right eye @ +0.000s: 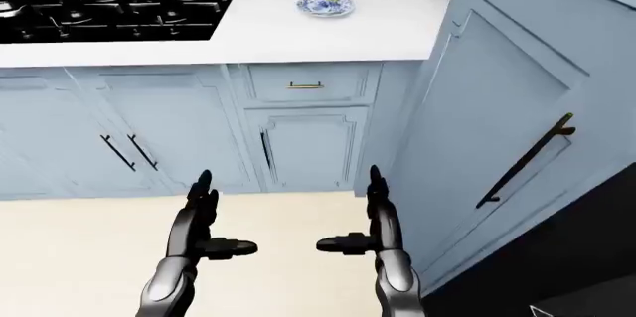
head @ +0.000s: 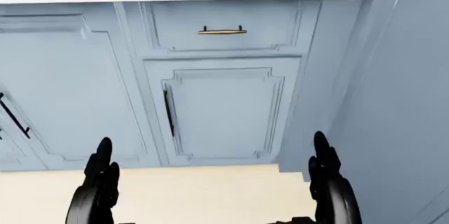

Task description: Place the broccoli on the top rack of the oven.

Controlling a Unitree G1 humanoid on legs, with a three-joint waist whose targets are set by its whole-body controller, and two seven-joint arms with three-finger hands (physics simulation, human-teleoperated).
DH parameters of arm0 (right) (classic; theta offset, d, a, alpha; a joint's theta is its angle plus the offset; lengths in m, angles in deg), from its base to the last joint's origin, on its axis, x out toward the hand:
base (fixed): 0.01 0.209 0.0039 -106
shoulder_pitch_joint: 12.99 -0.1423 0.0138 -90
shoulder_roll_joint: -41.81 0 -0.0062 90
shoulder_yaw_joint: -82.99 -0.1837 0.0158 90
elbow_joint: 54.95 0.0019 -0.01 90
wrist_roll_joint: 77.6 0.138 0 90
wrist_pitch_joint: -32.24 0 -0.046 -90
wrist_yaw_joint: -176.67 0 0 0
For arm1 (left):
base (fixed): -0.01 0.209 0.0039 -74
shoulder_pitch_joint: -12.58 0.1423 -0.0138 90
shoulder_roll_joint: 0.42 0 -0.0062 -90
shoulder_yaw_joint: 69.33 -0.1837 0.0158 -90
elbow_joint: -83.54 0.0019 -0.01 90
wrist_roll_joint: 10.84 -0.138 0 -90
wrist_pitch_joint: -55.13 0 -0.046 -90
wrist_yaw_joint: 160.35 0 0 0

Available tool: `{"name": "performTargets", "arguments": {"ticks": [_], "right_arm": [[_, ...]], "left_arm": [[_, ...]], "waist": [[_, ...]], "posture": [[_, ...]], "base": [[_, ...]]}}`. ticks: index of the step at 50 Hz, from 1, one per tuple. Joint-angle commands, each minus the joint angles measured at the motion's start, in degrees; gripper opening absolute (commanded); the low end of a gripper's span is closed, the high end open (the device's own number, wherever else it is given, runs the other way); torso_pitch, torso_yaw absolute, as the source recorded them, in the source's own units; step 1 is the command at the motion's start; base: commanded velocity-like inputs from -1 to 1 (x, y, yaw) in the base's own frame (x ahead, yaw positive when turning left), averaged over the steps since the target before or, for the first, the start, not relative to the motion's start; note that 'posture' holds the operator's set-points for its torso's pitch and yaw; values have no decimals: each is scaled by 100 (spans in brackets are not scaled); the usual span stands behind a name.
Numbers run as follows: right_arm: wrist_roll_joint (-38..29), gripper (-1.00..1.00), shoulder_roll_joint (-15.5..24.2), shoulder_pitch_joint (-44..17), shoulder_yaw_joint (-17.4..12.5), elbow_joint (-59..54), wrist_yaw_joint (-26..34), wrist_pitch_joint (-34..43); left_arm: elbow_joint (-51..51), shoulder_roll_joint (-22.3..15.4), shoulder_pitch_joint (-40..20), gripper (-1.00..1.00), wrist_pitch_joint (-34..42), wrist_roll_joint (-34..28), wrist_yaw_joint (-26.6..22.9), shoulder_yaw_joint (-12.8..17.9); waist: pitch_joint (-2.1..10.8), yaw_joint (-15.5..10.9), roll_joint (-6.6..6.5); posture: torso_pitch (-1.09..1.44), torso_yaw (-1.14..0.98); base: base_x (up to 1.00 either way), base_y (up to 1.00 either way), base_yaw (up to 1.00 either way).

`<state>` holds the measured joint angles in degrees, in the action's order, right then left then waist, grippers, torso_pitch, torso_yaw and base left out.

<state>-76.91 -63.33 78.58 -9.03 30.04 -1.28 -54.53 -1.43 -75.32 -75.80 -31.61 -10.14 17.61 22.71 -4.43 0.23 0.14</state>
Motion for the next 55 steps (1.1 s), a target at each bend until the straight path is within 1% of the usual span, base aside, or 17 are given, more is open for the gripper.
{"name": "performTargets", "arguments": {"ticks": [1, 3, 5, 7, 8, 16, 24, 28, 34, 43, 44, 46, 50, 52, 53, 54, 55], "right_arm": [[-10, 100, 48, -91, 23, 1101, 0, 140], [-66, 100, 41, -57, 36, 1213, 40, 184], [-77, 100, 48, -92, -4, 1350, 44, 322], [-97, 100, 54, -107, 1, 1612, 67, 514], [-124, 100, 59, -125, 16, 1813, 75, 637], [-369, 100, 195, -662, -63, 3414, 238, 2249], [-339, 100, 590, -1910, -425, 4539, 440, 3959], [-251, 100, 790, -2623, -515, 4835, 402, 4676], [30, 100, 1095, -3543, -788, 5109, 272, 5640], [418, 100, 1363, -4354, -881, 5467, 23, 6472], [476, 100, 1460, -4638, -908, 5502, 12, 6753], [531, 100, 1431, -4512, -947, 5580, -54, 6616], [745, 100, 1494, -4798, -1055, 5773, -164, 7034], [814, 100, 1484, -4734, -1055, 5843, -243, 7013], [848, 100, 1482, -4719, -1047, 5848, -271, 6988], [870, 100, 1473, -4693, -1031, 5850, -307, 6944], [916, 100, 1523, -4846, -1047, 5842, -325, 7105]], "left_arm": [[-774, -8, -48, 100, -135, -30, -37, -81], [-987, -10, -43, 100, 54, -30, -41, -67], [-1209, -14, -5, 100, 219, -109, -45, -102], [-1540, -28, -1, 100, 479, -128, -104, -114], [-1771, -50, 0, 100, 657, -175, -122, -114], [-3274, -158, -611, 100, 2251, -208, -230, 64], [-4167, -463, -2068, 100, 3928, -116, -255, 351], [-4414, -658, -2516, 100, 4474, -70, -318, 371], [-4684, -884, -3297, 100, 5308, 264, -192, 659], [-5177, -1289, -3919, 100, 6116, 574, 51, 904], [-5237, -1325, -4022, 100, 6232, 615, 83, 941], [-5378, -1411, -4171, 100, 6436, 693, 133, 996], [-5701, -1407, -4206, 100, 6741, 879, 293, 1108], [-5704, -1419, -4252, 100, 6766, 939, 360, 1107], [-5690, -1455, -4210, 100, 6710, 943, 377, 1082], [-5674, -1465, -4145, 100, 6637, 946, 387, 1084], [-5700, -1459, -4092, 100, 6625, 965, 398, 1089]], "waist": [[5, 12, 45], [363, -50, 14], [106, -40, 39], [389, -41, 49], [419, -45, 49], [492, -58, 28], [532, -65, 29], [484, -54, 26], [425, -56, 25], [312, -47, 15], [415, -39, -20], [228, -40, -36], [12, -74, 137], [92, -104, 387], [26, -48, 384], [24, -133, 279], [63, -141, 310]], "posture": [[0, 0], [0, 0], [0, 0], [0, 0], [0, 0], [0, 0], [0, 0], [0, 0], [0, 0], [0, 0], [0, 0], [0, 0], [0, 0], [0, 0], [0, 0], [0, 0], [0, 0]], "base": [[0, 0, 0], [0, 0, 0], [0, 0, 0], [0, 0, 0], [0, 0, 0], [0, 0, 0], [0, 0, 0], [0, 0, 0], [0, 0, 0], [1, 0, 0], [12, 0, 0], [30, 0, 0], [54, 0, 0], [61, 0, 0], [60, 0, 0], [60, 0, 0], [61, 0, 0]]}}
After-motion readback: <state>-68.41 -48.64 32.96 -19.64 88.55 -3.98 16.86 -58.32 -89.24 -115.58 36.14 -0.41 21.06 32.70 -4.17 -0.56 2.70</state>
